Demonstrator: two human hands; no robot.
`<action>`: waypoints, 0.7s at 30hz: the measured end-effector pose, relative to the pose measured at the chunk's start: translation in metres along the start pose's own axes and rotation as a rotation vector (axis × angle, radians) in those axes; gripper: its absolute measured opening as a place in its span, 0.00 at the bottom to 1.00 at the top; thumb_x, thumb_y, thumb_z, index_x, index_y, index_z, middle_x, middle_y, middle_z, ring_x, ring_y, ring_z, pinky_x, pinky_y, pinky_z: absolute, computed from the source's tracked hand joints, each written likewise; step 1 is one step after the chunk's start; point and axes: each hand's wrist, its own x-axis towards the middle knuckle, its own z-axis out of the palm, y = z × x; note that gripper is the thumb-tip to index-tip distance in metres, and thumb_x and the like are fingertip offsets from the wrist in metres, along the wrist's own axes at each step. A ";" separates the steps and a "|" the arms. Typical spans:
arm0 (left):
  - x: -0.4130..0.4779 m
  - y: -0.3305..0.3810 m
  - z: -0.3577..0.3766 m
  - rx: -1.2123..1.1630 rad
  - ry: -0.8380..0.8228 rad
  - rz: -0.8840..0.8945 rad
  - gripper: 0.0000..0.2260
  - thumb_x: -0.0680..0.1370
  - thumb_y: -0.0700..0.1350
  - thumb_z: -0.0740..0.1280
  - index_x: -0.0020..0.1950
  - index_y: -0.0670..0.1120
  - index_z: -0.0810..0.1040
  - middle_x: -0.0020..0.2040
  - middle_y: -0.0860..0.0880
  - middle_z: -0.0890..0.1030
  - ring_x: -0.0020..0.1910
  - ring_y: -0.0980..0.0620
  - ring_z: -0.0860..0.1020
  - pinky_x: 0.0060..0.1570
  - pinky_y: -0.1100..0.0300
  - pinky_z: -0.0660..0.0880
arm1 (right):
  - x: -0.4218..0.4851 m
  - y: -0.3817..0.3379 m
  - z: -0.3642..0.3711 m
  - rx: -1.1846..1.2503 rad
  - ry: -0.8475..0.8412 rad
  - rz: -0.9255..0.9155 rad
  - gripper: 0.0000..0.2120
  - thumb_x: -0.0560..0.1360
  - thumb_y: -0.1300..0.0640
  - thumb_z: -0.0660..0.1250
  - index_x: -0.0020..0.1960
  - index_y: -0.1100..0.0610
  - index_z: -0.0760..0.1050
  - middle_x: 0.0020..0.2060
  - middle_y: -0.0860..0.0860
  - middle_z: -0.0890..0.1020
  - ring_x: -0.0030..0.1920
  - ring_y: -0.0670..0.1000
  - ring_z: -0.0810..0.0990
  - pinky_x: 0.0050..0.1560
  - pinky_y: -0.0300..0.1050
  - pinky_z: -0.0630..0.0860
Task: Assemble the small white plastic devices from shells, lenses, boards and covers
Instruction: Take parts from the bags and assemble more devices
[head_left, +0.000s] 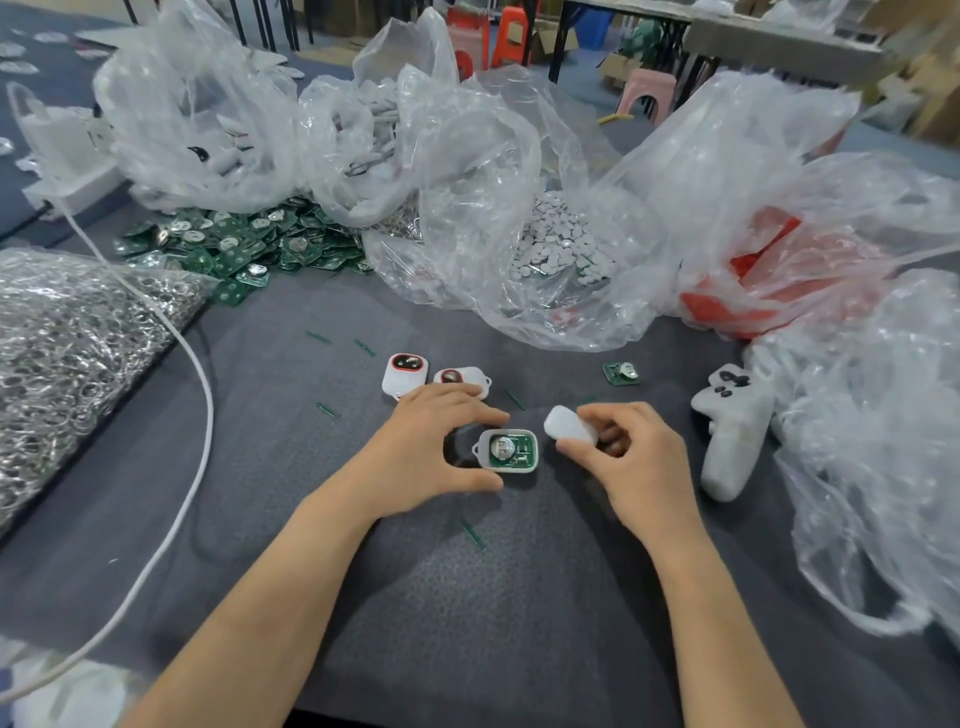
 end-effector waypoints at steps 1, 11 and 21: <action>0.000 -0.001 -0.001 -0.010 0.000 0.000 0.27 0.67 0.52 0.78 0.64 0.49 0.78 0.65 0.55 0.75 0.71 0.60 0.63 0.69 0.70 0.53 | 0.000 -0.004 0.001 0.059 0.007 -0.025 0.17 0.64 0.59 0.79 0.52 0.55 0.82 0.45 0.49 0.78 0.40 0.42 0.76 0.44 0.27 0.71; 0.001 -0.012 -0.001 -0.110 0.009 -0.031 0.14 0.67 0.49 0.78 0.52 0.54 0.82 0.71 0.64 0.61 0.76 0.64 0.48 0.65 0.78 0.47 | -0.006 -0.024 0.020 0.058 -0.281 -0.184 0.18 0.66 0.58 0.78 0.55 0.56 0.81 0.46 0.49 0.74 0.44 0.42 0.75 0.48 0.30 0.70; 0.001 -0.010 0.000 -0.136 0.032 -0.017 0.15 0.68 0.46 0.78 0.54 0.49 0.83 0.71 0.59 0.65 0.76 0.61 0.53 0.70 0.72 0.50 | -0.006 -0.025 0.017 0.060 -0.310 -0.173 0.17 0.66 0.59 0.78 0.54 0.56 0.82 0.47 0.51 0.75 0.45 0.44 0.76 0.49 0.34 0.72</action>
